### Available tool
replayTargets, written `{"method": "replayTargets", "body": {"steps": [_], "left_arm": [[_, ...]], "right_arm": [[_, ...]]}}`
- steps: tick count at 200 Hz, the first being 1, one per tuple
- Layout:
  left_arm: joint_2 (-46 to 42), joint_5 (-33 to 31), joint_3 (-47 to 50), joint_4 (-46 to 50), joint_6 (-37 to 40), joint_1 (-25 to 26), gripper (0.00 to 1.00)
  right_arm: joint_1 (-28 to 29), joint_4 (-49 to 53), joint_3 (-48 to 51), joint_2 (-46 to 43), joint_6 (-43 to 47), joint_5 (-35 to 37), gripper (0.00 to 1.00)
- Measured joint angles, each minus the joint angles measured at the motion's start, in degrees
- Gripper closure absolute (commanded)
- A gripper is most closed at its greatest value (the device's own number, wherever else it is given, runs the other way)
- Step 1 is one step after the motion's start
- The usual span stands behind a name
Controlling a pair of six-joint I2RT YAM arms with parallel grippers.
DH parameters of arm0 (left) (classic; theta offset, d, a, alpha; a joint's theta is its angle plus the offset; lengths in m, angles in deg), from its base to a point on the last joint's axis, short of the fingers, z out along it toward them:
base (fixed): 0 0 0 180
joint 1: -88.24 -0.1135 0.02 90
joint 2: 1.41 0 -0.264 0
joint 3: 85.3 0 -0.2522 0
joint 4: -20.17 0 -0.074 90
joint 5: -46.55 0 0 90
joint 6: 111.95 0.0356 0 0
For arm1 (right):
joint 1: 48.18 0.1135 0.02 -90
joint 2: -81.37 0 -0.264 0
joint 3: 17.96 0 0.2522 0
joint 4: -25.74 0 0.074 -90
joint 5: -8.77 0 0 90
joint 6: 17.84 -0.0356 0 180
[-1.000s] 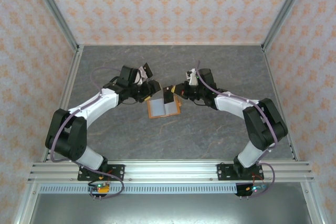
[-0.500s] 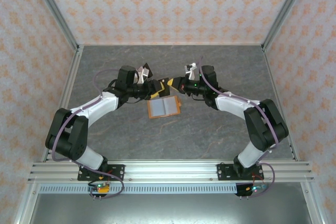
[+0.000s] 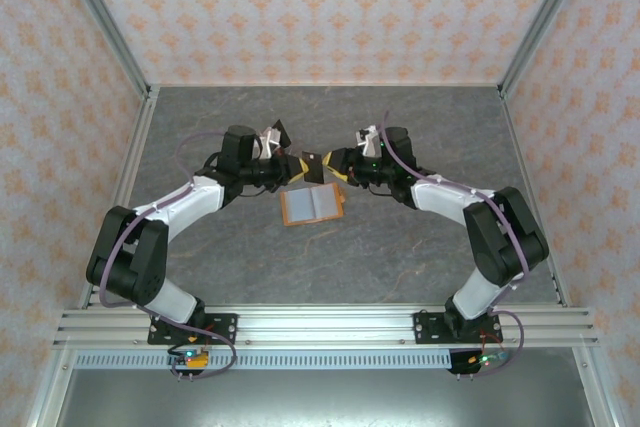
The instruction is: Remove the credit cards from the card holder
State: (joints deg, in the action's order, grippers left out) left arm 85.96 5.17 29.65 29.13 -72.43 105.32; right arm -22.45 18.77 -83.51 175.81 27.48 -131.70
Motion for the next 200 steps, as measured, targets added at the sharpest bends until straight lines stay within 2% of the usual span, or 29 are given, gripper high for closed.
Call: {"method": "replayTargets", "body": {"steps": [20,58,96,137,163,200], "left_arm": [[-0.8,-4.7,-1.1,7.1,2.4,0.0,1.0],[-1.5,-20.1,-10.9,26.4,9.6,0.0,1.0],[1.7,-35.2,-24.3,40.9,12.0,0.8,1.0],[13.5,-51.1,-41.7,51.7,9.8,4.0,1.0],[22.7,-56.5,-52.2,56.0,7.8,5.1,1.0],[34.2,-60.2,-64.3,60.5,5.5,6.2,1.0]], "right_arm": [[0.1,6.1,-1.4,0.0,2.5,3.5,0.22],[0.1,21.2,-5.7,-0.7,7.0,14.5,0.1],[0.1,29.5,-7.0,-2.1,10.6,21.6,0.05],[0.1,35.5,-7.4,-3.3,15.7,25.4,0.0],[0.1,38.2,-7.4,-4.5,18.7,27.0,0.01],[0.1,40.5,-7.4,-5.3,22.3,28.0,0.01]]}}
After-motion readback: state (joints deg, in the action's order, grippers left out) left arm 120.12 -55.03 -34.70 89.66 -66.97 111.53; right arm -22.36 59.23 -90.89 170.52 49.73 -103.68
